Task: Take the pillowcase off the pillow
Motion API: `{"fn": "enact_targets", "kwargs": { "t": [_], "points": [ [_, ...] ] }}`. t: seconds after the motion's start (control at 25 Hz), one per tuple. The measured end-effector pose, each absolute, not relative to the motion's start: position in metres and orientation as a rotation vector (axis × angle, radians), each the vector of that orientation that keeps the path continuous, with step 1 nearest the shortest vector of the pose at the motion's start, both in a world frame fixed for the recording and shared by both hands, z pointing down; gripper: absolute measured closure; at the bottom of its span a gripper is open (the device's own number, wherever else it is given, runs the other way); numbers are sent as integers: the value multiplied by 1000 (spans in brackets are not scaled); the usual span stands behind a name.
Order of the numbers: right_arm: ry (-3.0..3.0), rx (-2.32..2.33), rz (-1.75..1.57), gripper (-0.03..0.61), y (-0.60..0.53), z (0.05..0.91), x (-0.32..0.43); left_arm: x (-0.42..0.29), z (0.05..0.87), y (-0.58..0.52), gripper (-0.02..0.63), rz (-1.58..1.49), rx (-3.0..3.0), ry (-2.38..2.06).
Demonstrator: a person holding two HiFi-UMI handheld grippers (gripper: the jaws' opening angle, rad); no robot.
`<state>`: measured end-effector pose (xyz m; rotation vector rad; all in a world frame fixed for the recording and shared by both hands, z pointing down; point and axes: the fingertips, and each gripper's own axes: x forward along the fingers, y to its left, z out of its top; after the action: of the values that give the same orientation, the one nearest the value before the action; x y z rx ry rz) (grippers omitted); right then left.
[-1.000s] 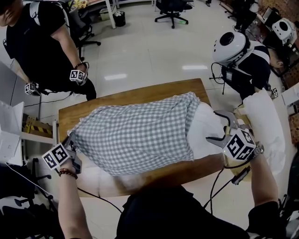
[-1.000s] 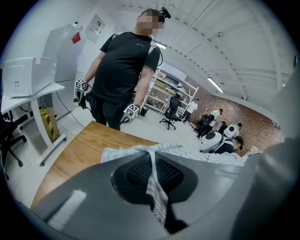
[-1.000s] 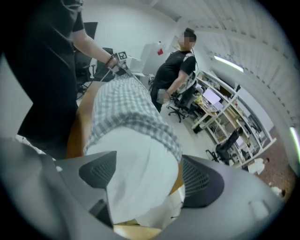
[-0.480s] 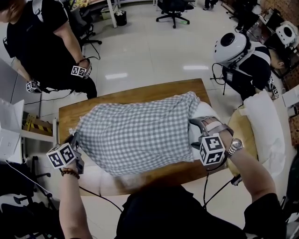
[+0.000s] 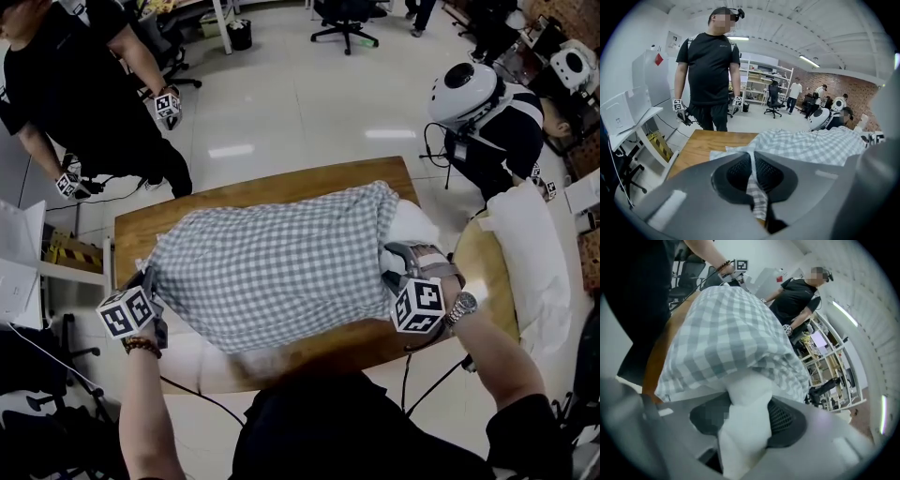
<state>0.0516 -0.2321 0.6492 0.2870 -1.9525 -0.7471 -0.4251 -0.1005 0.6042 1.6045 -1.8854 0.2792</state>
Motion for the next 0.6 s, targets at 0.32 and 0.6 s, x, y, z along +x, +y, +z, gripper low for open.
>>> {"fn": "enact_targets", "kwargs": {
  "t": [0.32, 0.6],
  "points": [
    [-1980, 455, -791, 558, -246, 616, 70, -439, 590, -101, 607, 173, 1561, -1959],
    [-2007, 615, -865, 561, -254, 541, 101, -464, 570, -86, 607, 15, 1507, -2044]
  ]
}}
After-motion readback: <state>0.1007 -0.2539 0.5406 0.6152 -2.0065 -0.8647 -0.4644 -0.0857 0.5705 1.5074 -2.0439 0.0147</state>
